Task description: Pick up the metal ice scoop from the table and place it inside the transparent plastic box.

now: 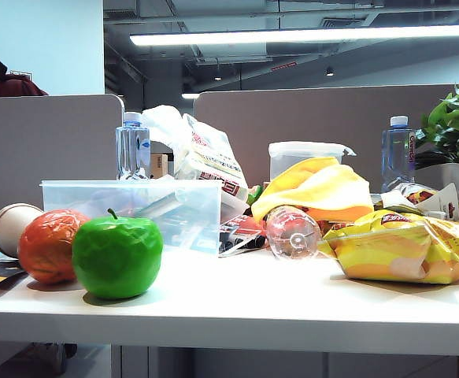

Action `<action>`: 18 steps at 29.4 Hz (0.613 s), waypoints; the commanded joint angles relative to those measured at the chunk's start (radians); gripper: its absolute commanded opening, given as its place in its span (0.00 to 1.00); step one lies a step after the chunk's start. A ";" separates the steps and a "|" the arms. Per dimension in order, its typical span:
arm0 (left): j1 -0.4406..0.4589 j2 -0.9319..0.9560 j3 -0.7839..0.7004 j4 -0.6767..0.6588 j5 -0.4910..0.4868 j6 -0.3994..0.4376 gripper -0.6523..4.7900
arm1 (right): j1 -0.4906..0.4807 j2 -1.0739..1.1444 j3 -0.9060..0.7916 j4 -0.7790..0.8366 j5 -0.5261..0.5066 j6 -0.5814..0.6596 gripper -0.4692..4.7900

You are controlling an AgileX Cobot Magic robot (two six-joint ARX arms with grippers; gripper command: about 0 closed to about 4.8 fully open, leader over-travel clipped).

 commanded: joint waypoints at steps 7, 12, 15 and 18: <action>0.001 0.002 0.002 0.013 0.004 0.004 0.11 | 0.004 -0.382 -0.479 0.198 -0.005 0.062 0.08; 0.002 0.002 0.002 0.012 0.004 0.004 0.11 | 0.003 -0.636 -0.878 0.489 0.006 0.084 0.08; 0.002 0.002 0.002 0.012 0.004 0.004 0.11 | 0.002 -0.749 -1.044 0.623 0.011 0.083 0.08; 0.002 0.002 0.002 0.012 0.004 0.004 0.11 | 0.001 -0.846 -1.164 0.689 0.031 0.084 0.08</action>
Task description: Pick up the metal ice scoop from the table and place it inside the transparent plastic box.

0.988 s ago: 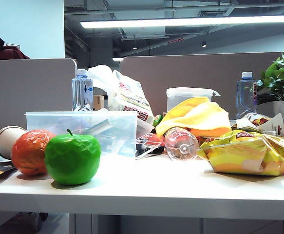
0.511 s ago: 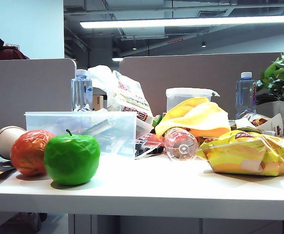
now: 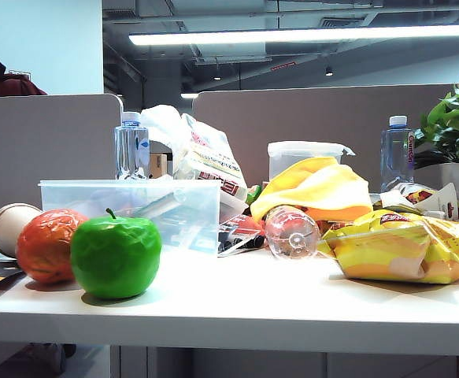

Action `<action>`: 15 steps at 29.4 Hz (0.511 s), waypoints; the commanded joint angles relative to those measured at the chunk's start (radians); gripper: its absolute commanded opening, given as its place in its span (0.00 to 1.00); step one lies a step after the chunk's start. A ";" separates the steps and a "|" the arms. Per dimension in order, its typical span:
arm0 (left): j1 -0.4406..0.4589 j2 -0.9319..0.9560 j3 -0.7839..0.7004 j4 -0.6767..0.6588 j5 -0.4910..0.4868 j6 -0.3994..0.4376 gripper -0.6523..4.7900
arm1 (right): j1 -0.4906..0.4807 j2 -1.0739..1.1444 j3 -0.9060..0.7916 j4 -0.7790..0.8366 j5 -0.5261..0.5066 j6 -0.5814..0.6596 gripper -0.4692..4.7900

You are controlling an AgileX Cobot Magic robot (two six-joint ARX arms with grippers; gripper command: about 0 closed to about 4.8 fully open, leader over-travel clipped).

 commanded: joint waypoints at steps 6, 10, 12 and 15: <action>0.002 0.002 0.002 0.013 0.004 0.004 0.11 | -0.001 -0.177 -0.147 0.027 0.015 0.005 0.08; 0.002 0.002 0.002 0.013 0.004 0.004 0.11 | -0.001 -0.221 -0.150 -0.072 0.011 0.005 0.08; 0.002 0.002 0.002 0.013 0.004 0.004 0.11 | 0.000 -0.243 -0.150 -0.112 0.009 0.005 0.08; 0.002 0.002 0.002 0.013 0.004 0.004 0.11 | 0.000 -0.271 -0.150 -0.154 0.009 0.005 0.08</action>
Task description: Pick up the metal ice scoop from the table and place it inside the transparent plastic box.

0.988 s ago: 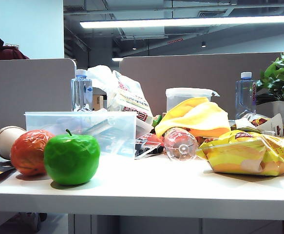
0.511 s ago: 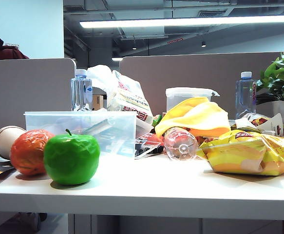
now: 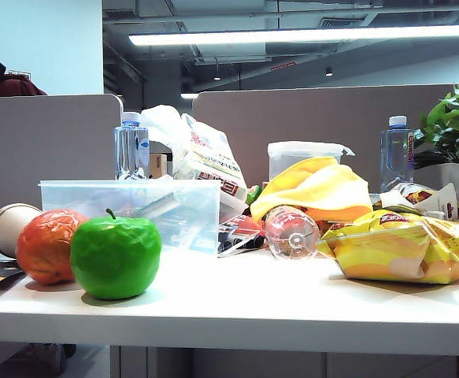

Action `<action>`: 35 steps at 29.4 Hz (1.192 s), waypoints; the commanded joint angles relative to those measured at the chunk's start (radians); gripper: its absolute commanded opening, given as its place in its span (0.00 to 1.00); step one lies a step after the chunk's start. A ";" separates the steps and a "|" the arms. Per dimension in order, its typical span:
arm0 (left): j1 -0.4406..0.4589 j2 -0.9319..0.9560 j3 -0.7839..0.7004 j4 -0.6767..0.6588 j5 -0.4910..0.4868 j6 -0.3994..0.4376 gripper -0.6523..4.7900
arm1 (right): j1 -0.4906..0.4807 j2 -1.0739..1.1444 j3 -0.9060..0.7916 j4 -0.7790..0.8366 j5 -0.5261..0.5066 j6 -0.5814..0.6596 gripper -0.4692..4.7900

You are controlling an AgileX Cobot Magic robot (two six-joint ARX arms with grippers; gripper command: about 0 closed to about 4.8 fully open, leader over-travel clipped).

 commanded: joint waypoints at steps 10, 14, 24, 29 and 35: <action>0.002 0.002 0.002 0.013 0.004 0.004 0.11 | 0.000 -0.110 0.001 -0.096 0.003 -0.033 0.08; 0.002 0.002 0.002 0.012 0.004 0.004 0.11 | -0.006 -0.129 -0.019 -0.096 0.002 -0.103 0.08; 0.002 0.002 0.002 0.012 0.004 0.004 0.11 | -0.248 -0.214 -0.324 0.190 0.019 -0.195 0.08; 0.002 0.002 0.002 0.012 0.004 0.004 0.11 | -0.413 -0.259 -0.538 0.433 0.015 -0.125 0.08; 0.002 0.002 0.002 0.012 0.004 0.004 0.11 | -0.541 -0.341 -0.762 0.615 -0.009 -0.077 0.08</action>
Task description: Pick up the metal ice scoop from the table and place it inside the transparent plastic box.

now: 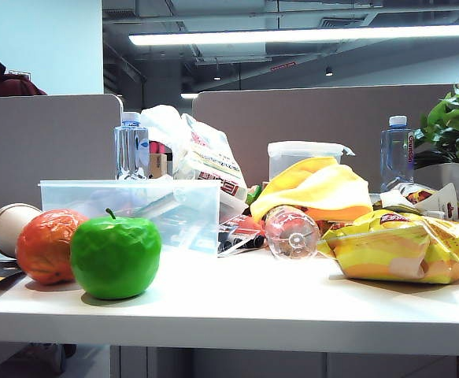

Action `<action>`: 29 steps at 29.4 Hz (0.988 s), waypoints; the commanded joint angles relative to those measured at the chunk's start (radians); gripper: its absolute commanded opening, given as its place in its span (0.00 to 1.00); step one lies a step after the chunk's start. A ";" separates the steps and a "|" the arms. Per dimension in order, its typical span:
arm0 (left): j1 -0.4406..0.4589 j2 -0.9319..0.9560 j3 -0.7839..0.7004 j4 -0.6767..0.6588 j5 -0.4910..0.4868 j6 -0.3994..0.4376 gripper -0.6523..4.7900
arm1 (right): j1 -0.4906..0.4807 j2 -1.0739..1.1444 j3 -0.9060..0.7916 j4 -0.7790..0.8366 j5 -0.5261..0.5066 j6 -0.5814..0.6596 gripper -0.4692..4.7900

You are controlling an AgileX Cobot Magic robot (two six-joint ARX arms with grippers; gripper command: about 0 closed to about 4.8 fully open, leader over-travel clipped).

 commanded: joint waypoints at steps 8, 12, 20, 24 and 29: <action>0.002 0.001 0.002 0.012 0.004 0.004 0.11 | -0.198 -0.184 -0.203 0.117 -0.107 0.116 0.08; 0.002 0.001 0.002 0.013 0.004 0.004 0.11 | -0.217 -0.182 -0.264 0.150 -0.177 0.117 0.08; 0.002 0.001 0.002 0.013 0.004 0.004 0.11 | -0.217 -0.182 -0.381 0.241 -0.180 0.195 0.08; 0.002 0.001 0.002 0.013 0.004 0.004 0.11 | -0.217 -0.182 -0.402 0.259 -0.179 0.209 0.08; 0.002 0.001 0.002 0.012 0.004 0.004 0.11 | -0.215 -0.182 -0.402 0.269 -0.180 0.217 0.08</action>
